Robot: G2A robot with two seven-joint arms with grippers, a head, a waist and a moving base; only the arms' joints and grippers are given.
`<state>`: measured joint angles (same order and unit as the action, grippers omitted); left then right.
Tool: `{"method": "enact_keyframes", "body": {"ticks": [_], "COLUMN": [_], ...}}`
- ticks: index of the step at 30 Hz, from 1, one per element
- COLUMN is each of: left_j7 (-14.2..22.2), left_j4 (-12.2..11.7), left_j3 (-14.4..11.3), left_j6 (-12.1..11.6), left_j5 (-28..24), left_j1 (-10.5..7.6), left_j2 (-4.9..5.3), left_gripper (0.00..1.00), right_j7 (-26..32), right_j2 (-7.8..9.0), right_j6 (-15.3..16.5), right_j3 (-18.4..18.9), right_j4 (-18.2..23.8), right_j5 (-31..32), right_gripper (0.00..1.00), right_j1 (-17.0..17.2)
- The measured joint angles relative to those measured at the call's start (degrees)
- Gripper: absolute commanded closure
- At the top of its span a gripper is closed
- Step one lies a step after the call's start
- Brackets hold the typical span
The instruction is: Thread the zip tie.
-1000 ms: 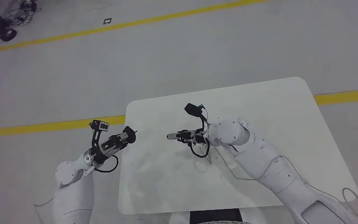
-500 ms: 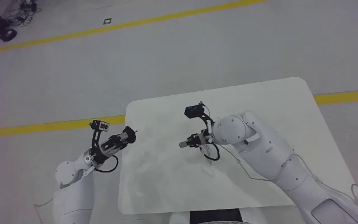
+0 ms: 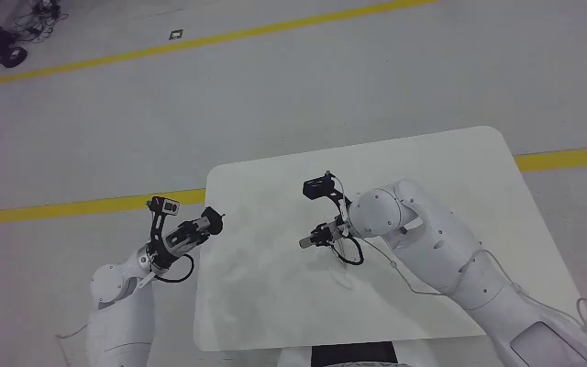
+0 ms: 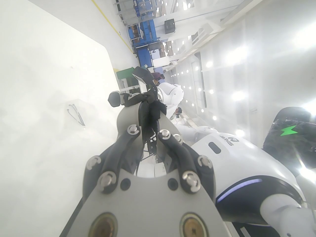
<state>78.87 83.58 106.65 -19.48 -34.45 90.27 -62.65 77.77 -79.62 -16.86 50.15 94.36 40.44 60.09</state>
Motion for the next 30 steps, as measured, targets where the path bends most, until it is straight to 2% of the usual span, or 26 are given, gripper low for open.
{"method": "enact_keyframes", "body": {"ticks": [19,23,26,30], "left_j7": [0.00,0.00,0.00,0.00], "left_j4": [0.00,0.00,0.00,0.00], "left_j3": [0.00,0.00,0.00,0.00], "left_j6": [0.00,0.00,0.00,0.00], "left_j5": [0.00,0.00,0.00,0.00], "left_j1": [0.00,0.00,0.00,0.00], "left_j2": [0.00,0.00,0.00,0.00], "left_gripper": [1.00,1.00,1.00,1.00], "right_j7": [-0.29,-1.13,-0.21,1.91], "right_j2": [0.00,-0.08,-0.49,-1.54], "right_j6": [0.24,0.92,-0.13,-2.68], "right_j3": [-0.12,-2.17,-4.49,-8.61], "right_j4": [-0.03,-1.03,-2.63,-6.94], "right_j5": [0.01,2.32,3.92,6.72], "right_gripper": [0.00,0.00,0.00,0.00], "right_j1": [0.18,-0.24,-1.75,-4.67]}}
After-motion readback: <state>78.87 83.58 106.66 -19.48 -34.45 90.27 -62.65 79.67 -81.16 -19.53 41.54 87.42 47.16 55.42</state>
